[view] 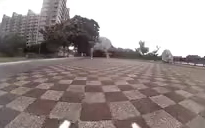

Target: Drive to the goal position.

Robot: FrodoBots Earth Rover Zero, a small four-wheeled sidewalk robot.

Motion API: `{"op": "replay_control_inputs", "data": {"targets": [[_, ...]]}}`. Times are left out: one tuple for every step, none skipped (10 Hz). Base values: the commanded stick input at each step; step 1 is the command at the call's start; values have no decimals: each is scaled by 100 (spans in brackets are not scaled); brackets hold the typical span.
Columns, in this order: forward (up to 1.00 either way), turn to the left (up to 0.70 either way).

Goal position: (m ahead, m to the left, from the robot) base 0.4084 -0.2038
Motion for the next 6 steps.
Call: {"op": "replay_control_inputs", "data": {"targets": [[70,-24],[70,-24],[70,11],[70,11],[70,11],[70,11]]}}
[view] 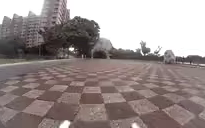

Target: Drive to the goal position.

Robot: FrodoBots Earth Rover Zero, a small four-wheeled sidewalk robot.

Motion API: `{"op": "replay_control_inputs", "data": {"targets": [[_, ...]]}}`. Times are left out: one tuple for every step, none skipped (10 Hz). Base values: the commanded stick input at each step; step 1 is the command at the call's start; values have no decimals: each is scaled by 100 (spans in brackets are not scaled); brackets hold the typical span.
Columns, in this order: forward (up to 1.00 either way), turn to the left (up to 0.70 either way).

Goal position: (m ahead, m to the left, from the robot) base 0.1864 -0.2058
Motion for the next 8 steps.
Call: {"op": "replay_control_inputs", "data": {"targets": [[70,11],[66,10],[25,4],[0,0],[0,0],[0,0],[0,0],[0,0]]}}
